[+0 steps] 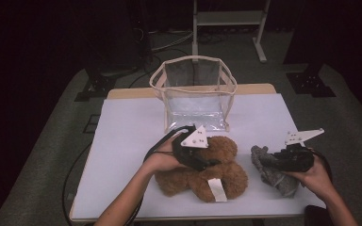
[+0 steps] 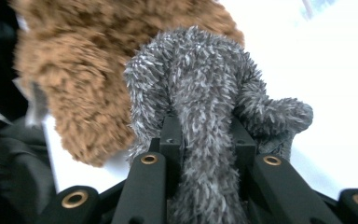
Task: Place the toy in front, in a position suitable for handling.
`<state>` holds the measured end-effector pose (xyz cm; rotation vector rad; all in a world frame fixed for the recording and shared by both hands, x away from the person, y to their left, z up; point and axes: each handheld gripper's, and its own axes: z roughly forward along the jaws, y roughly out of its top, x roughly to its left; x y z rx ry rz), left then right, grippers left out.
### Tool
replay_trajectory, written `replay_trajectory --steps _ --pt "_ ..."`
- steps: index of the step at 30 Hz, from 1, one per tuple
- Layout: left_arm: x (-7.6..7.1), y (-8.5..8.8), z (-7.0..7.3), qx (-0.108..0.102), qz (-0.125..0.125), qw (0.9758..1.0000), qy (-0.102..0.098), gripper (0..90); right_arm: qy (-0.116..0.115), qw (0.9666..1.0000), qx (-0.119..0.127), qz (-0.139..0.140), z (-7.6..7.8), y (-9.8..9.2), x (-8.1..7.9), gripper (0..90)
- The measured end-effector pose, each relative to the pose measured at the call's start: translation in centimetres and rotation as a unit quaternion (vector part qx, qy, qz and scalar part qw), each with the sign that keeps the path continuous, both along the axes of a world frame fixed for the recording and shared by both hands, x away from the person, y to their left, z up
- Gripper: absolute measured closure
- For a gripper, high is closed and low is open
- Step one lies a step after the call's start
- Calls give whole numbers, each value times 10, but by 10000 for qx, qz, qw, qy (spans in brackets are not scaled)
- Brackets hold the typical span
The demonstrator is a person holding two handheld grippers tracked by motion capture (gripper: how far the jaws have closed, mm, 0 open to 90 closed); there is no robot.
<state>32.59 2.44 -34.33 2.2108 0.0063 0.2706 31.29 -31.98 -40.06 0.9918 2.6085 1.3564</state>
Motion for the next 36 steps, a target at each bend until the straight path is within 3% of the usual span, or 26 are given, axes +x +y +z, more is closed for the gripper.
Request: replay_trajectory --steps 4,5,6,11,19,20,23,24,36 --pt "0 -10 -1 167 -113 9998 28 306 163 9998 -85 -103 -14 -4 5 700" --pt "0 -12 0 208 -128 9997 54 260 279 9995 -78 -86 -21 -3 8 659" --pt "1 -12 1 220 -152 9995 141 224 292 9995 -55 -56 -22 -2 8 632" --pt "1 -4 3 153 -128 9996 176 140 192 9998 30 -46 -15 0 9 499" --pt "-5 24 7 -33 43 10000 66 99 -114 9981 255 557 9 26 3 408" --pt "-7 34 5 -57 106 9999 63 98 -221 9961 373 762 16 35 0 392" --pt "-9 47 1 -56 162 9998 71 94 -300 9942 473 915 21 42 -1 370" --pt "-9 55 -3 -54 235 9997 93 94 -412 9919 538 1072 28 50 -3 347" --pt "-16 105 -29 -66 594 9979 242 88 -868 9850 305 1461 50 87 3 278"
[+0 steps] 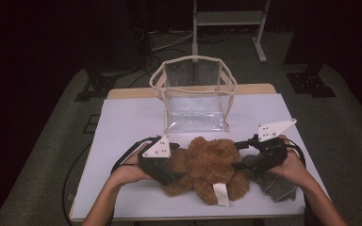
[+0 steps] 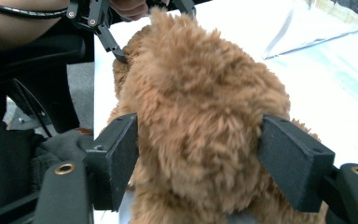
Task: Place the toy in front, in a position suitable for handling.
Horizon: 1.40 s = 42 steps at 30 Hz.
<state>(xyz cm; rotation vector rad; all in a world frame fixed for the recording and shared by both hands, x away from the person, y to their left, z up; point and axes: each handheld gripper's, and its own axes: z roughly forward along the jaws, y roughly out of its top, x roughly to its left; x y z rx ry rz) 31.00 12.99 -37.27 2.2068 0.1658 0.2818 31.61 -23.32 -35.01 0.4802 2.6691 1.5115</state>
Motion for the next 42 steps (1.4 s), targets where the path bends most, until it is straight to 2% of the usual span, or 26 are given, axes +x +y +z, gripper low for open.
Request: replay_trajectory --steps 7,11,15,18,22,24,27,30,37,39,42 --pt "-2 22 -10 -43 114 9999 118 76 -28 9999 -82 88 -1 14 8 266" --pt "2 27 -21 -111 178 9993 314 49 -36 9998 -154 125 -3 16 8 263" --pt "5 28 -35 -167 69 9981 592 20 -69 9994 -306 140 -7 18 7 268" --pt "6 27 -42 -251 51 9971 716 28 -78 9993 -348 123 -11 19 8 311" --pt "3 29 -38 -396 118 9973 610 259 8 9996 -291 -33 -15 18 9 433" --pt "2 26 -31 -425 127 9975 543 330 28 9997 -218 -124 -14 15 8 508" --pt "1 19 -21 -447 107 9982 389 384 -2 9997 -127 -189 -9 10 5 560" --pt "4 10 -10 -512 25 9981 338 406 -16 9996 -143 -231 -2 3 3 576" --pt "9 -19 4 -637 -258 9973 278 414 -153 9990 -56 -428 21 -27 -8 585" --pt "8 -24 6 -556 -318 9977 222 413 -131 9988 -116 -465 24 -34 -11 584" --pt "9 -27 4 -337 -315 9988 182 411 -91 9985 -228 -485 17 -37 -12 581"
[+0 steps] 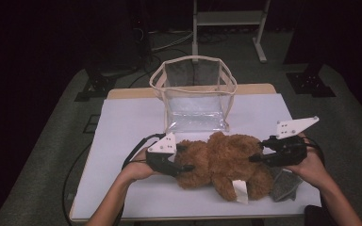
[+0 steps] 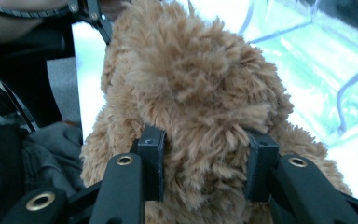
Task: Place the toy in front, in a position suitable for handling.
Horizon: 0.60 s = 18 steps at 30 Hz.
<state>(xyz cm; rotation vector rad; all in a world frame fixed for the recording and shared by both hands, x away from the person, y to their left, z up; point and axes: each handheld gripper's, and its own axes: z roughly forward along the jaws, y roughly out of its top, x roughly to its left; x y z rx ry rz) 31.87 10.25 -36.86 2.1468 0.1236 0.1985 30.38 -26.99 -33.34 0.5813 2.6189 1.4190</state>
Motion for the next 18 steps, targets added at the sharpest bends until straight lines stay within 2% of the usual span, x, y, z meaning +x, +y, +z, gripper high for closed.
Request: replay_trajectory --steps 5,10,15,18 --pt "0 10 -8 186 137 9997 128 410 226 9997 72 51 -22 8 5 579" --pt "-4 32 -5 270 321 9991 109 412 366 9991 45 206 -34 30 16 577" --pt "-10 51 -4 184 473 9985 205 423 493 9979 -12 422 -51 52 20 570" --pt "-10 55 -8 64 508 9983 278 402 558 9976 76 396 -56 51 21 553"
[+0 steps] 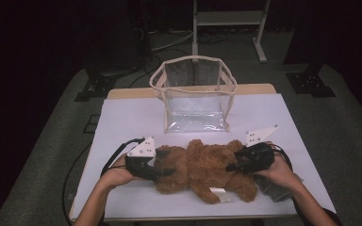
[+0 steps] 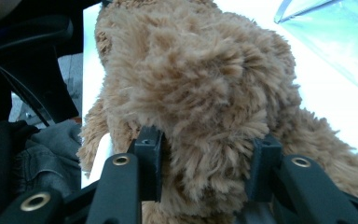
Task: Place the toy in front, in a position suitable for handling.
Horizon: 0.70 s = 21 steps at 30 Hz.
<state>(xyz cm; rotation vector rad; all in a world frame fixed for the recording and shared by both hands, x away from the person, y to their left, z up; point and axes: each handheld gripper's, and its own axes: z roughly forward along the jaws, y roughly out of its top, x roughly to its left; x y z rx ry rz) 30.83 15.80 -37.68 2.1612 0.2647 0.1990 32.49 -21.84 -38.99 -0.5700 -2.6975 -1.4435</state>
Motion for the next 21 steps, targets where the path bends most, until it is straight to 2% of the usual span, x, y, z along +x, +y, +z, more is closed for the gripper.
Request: replay_trajectory --steps 4,9,16,21 --pt "0 -1 0 -40 -40 10000 -73 350 28 10000 36 -43 -2 -6 -1 484" --pt "-1 -3 3 -41 -39 9998 -170 295 69 9999 40 -63 2 -14 -2 427" --pt "-2 -4 6 -125 -38 9996 -239 254 36 9999 111 -85 17 -22 -1 402" --pt "-3 -7 7 -121 -34 9995 -279 205 7 9999 68 -125 27 -26 1 381"
